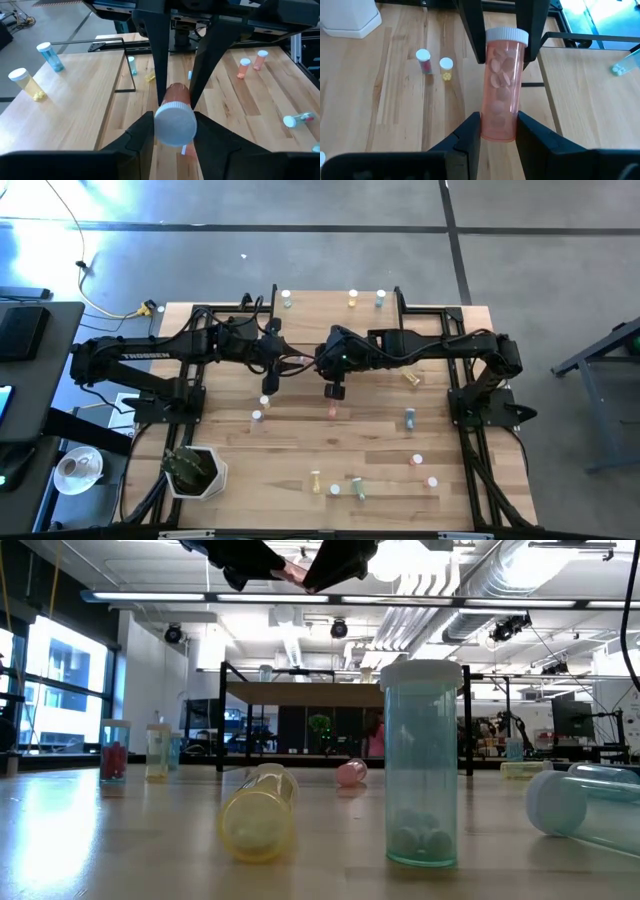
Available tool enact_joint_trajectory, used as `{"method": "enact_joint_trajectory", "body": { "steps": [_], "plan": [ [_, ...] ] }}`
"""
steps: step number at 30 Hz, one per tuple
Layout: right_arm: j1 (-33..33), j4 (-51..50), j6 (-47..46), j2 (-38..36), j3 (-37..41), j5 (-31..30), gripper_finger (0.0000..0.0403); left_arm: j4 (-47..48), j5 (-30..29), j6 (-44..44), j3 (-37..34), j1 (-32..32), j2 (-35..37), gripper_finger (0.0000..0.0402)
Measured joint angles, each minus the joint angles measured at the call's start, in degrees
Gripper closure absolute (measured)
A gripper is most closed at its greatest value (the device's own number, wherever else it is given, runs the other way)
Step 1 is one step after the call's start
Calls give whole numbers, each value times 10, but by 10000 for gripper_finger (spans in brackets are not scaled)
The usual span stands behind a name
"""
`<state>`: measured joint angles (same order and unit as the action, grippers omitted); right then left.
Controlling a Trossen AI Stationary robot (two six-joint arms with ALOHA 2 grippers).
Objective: Pick and place medicine bottles onto shelf by color
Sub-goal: Put the pink pill bottle on the shelf
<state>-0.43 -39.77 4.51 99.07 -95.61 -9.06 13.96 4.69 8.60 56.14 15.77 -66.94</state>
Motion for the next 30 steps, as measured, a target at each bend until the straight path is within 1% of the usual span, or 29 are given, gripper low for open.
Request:
{"method": "enact_joint_trajectory", "body": {
  "steps": [8,12,18,21,28,30],
  "plan": [
    [0,-2,0,0,0,5,305,0,0,1,0,0,0,287],
    [0,-2,0,0,0,2,285,3,-1,2,0,0,0,288],
    [0,-3,0,0,0,-1,237,14,-6,10,0,0,0,288],
    [0,-10,1,-6,0,-20,218,15,-12,11,0,0,0,288],
    [0,-16,-1,-45,0,-29,210,31,-48,35,0,4,0,288],
    [0,-16,-6,-60,0,-44,210,34,-54,40,3,11,0,288]
  ]
}}
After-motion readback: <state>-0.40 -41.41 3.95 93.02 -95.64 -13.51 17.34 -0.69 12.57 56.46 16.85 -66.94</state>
